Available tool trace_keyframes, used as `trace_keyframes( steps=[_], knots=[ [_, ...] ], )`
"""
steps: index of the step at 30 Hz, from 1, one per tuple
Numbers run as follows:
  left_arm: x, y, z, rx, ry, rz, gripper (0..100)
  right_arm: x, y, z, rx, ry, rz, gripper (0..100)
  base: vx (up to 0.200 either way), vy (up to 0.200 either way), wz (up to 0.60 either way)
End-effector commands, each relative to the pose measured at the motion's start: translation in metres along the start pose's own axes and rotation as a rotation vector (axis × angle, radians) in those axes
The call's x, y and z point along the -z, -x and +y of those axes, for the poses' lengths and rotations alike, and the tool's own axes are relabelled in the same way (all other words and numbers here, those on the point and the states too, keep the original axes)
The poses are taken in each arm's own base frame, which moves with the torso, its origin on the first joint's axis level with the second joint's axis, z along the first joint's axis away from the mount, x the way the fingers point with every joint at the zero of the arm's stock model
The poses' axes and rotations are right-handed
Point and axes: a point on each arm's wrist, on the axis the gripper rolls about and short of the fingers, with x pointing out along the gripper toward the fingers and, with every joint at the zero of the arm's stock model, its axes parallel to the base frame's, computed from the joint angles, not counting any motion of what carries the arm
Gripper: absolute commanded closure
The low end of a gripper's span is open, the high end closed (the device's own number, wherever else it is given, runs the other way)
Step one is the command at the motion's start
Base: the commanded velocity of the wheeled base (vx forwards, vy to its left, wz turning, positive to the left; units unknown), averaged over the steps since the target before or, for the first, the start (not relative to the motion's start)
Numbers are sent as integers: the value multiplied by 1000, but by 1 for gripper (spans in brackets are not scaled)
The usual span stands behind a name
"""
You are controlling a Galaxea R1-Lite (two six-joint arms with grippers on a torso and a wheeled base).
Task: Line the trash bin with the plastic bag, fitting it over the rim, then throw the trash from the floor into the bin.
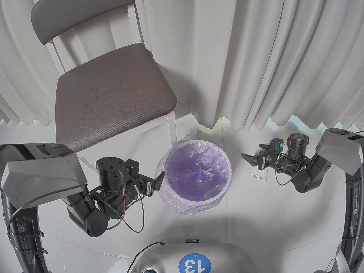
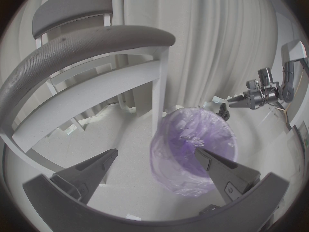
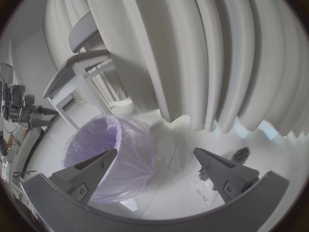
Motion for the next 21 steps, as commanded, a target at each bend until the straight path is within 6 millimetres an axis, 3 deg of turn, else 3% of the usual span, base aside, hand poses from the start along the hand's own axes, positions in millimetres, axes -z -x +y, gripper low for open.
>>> trace_keyframes(
  steps=[1,5,8,9,10,11,16,21],
  knots=[
    [-3,21,-15,57,-8,-28,0,-51,49,12,77,67,-94,0,0,0,0],
    [-12,30,-22,71,-8,-74,0,-76,78,8,127,96,-134,0,0,0,0],
    [-15,32,-24,77,-8,-86,0,-79,94,4,158,153,-91,0,0,0,0],
    [-18,35,-25,81,-8,-94,0,-78,116,-6,210,260,-19,0,0,0,0],
    [-18,35,-25,81,-8,-94,0,-78,116,-6,210,260,-19,0,0,0,0],
    [-20,38,-25,83,-8,-103,0,-81,135,-13,282,343,20,0,0,0,0],
    [-20,44,-26,88,-2,-117,0,-94,155,-16,502,355,21,0,0,0,0],
    [-11,48,-28,96,-6,-107,0,-92,171,-13,656,327,3,0,0,0,0]
  ],
)
